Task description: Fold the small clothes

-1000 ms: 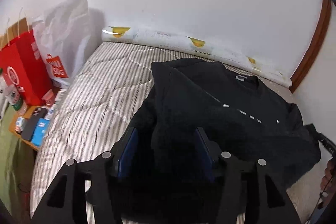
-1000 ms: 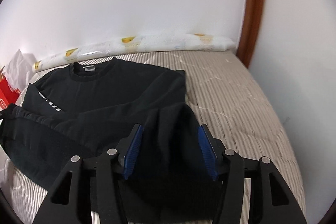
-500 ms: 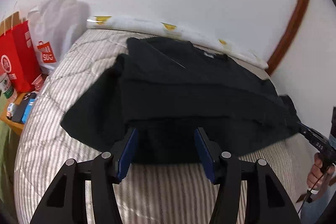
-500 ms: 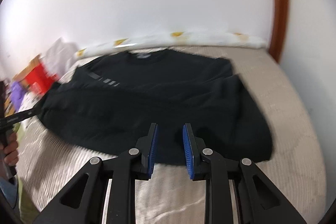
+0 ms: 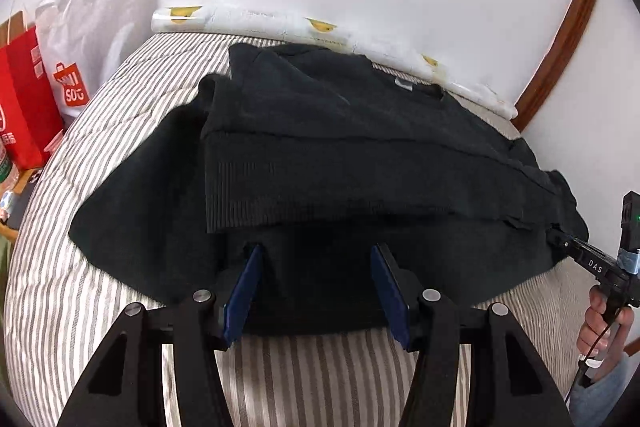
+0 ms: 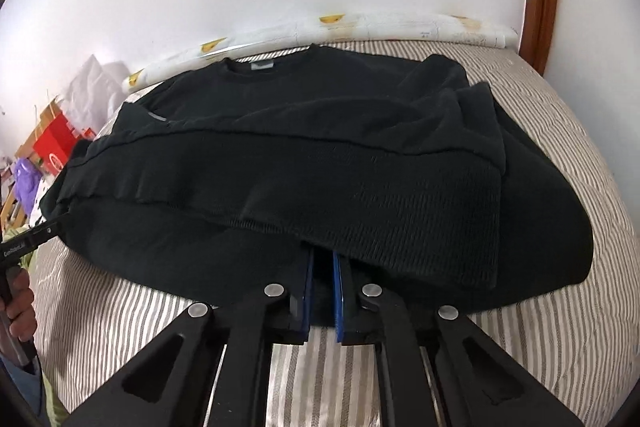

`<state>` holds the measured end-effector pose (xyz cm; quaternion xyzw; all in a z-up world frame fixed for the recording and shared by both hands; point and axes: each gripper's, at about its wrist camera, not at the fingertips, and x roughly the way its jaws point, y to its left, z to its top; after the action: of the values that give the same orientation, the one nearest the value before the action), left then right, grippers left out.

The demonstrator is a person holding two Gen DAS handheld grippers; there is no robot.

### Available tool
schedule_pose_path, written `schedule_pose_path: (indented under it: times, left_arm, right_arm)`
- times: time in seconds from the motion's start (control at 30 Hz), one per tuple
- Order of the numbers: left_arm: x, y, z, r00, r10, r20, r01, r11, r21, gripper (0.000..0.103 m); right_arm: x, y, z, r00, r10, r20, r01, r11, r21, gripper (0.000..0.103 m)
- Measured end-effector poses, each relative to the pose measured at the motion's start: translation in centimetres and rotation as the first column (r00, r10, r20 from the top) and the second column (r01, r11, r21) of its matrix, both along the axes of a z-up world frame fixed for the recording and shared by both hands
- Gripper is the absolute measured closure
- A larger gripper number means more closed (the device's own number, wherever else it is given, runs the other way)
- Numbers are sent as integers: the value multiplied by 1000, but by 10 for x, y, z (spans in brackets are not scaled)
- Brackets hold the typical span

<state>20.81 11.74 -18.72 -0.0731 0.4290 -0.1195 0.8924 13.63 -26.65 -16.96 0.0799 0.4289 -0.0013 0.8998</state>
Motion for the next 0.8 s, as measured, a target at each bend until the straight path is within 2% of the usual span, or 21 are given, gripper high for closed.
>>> schedule_pose_path:
  times: [0.17, 0.43, 0.6, 0.7, 0.8]
  left_arm:
    - [27, -6, -2, 1000, 13, -4, -13, 1000, 27, 46]
    - [80, -15, 4, 999, 20, 32, -22, 999, 47, 46]
    - [118, -17, 10, 998, 29, 52, -30, 999, 33, 46]
    - [137, -16, 21, 996, 37, 85, -38, 999, 19, 46]
    - [152, -15, 27, 992, 58, 108, -63, 997, 40, 46]
  right_arm:
    - [26, -7, 2, 1000, -16, -10, 16, 1000, -21, 97]
    - [80, -21, 4, 999, -43, -31, 42, 998, -38, 96]
    - [128, -40, 11, 992, -119, -51, 116, 992, -57, 93]
    - [152, -53, 16, 988, -144, -60, 142, 989, -32, 92]
    - [168, -65, 24, 986, -160, -49, 159, 987, -27, 92]
